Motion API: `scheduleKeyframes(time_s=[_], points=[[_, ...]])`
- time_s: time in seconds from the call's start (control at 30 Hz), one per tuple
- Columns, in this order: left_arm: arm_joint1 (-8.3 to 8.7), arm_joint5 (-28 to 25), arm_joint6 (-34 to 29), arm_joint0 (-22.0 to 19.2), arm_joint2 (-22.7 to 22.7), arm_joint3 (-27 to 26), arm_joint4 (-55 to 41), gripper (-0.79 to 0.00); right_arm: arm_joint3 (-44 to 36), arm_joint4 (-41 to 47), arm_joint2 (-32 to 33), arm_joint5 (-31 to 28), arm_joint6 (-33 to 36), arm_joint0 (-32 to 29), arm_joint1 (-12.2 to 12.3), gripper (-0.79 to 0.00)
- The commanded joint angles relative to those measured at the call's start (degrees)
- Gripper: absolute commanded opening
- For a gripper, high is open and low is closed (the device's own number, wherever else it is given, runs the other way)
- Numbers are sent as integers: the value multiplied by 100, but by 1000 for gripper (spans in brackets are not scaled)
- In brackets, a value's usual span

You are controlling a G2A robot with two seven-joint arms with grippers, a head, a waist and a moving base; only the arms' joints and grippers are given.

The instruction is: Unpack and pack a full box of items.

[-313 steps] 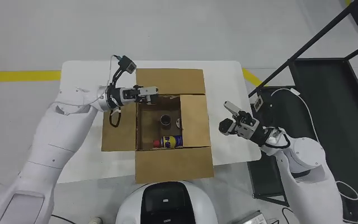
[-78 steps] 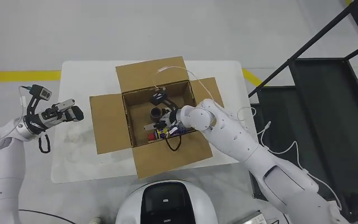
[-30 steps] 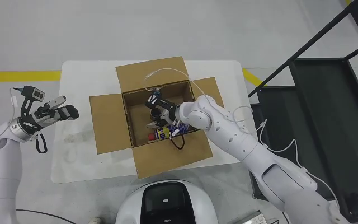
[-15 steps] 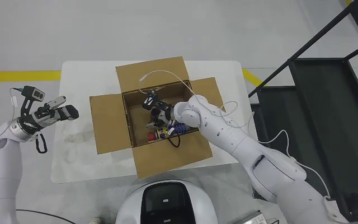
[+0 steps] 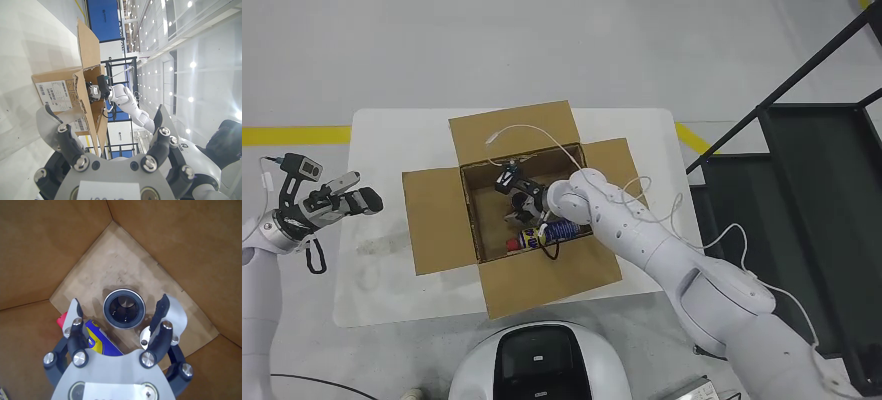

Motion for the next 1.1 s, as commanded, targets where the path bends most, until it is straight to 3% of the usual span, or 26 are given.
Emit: scheduleKeyframes(time_s=[0.0,0.2,0.4,0.8,1.07], points=[[0,0,0,0,0,0,0,0,20,-37,7,31,-14,12,-18,-785],[0,0,0,0,0,0,0,0,-123,-194,128,101,-75,23,-3,-785],[0,0,0,0,0,0,0,0,-791,-277,566,44,122,-100,221,-785],[0,0,0,0,0,0,0,0,-3485,-247,2172,-371,1535,-1315,987,-785],[0,0,0,0,0,0,0,0,-4860,-220,3167,-790,2271,-2098,1339,-785]])
